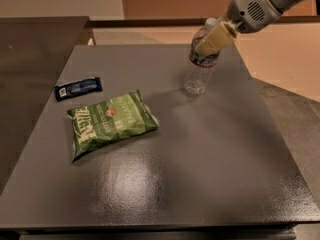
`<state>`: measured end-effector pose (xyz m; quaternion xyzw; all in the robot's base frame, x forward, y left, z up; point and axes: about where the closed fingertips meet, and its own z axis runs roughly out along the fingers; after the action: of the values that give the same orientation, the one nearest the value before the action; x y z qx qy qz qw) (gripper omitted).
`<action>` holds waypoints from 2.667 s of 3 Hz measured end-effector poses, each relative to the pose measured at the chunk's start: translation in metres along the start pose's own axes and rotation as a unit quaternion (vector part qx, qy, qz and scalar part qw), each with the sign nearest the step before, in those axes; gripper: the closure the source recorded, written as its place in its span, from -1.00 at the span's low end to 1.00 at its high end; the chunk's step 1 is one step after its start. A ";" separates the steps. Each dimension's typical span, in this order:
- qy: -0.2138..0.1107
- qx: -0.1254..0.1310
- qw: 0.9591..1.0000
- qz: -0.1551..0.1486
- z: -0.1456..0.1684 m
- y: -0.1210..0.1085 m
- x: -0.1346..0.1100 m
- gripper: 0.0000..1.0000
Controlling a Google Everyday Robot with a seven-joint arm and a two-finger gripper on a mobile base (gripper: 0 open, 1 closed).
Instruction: Move water bottle near green jalapeno chip bag
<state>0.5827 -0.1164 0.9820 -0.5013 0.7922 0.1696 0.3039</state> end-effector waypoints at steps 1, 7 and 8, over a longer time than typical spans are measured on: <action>0.006 -0.043 0.998 -0.035 0.004 0.025 -0.026 1.00; 0.031 -0.148 0.985 -0.081 0.062 0.106 -0.041 0.20; 0.031 -0.147 0.985 -0.082 0.063 0.107 -0.043 -0.27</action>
Offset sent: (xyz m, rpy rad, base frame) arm -0.0468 0.0912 0.0208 -0.0855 0.1230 0.3111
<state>0.5197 -0.0037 0.9589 -0.6089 0.7236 0.2437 0.2152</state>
